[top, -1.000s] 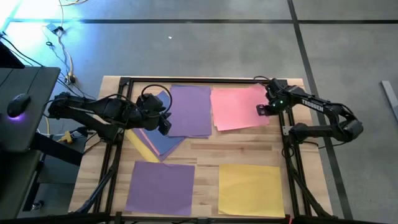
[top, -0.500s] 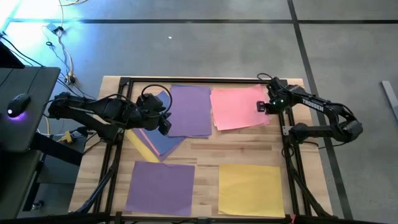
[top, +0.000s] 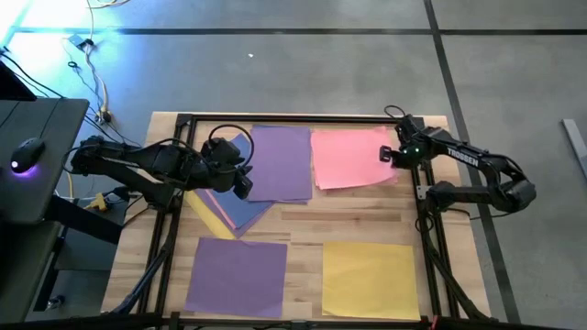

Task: Organize paper
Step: Stack the pink paper on the pink paper at the top right corner of the table

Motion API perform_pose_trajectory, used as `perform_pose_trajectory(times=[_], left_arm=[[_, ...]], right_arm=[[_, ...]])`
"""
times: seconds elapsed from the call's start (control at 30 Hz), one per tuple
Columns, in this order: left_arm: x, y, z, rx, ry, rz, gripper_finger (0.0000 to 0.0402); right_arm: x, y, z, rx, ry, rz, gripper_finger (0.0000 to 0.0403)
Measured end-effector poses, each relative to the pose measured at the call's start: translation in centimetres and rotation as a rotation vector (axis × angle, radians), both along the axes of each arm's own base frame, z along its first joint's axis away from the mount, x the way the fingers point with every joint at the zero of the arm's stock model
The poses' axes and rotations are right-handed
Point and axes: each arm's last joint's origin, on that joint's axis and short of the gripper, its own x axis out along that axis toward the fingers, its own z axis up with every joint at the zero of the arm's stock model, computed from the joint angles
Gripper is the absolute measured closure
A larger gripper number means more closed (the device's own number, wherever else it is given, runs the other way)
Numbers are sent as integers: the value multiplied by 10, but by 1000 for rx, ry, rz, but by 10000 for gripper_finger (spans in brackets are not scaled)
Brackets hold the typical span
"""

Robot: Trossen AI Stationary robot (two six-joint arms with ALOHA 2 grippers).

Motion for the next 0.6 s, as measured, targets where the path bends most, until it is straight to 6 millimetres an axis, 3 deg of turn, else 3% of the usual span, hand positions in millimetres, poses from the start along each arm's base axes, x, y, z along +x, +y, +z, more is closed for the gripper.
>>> perform_pose_trajectory(times=[0.43,0.6], left_arm=[[0,0,0,0,2,0,267],[0,0,0,2,3,0,267]], right_arm=[[-6,9,-3,45,133,-21,403],[-7,9,1,-6,85,-77,403]])
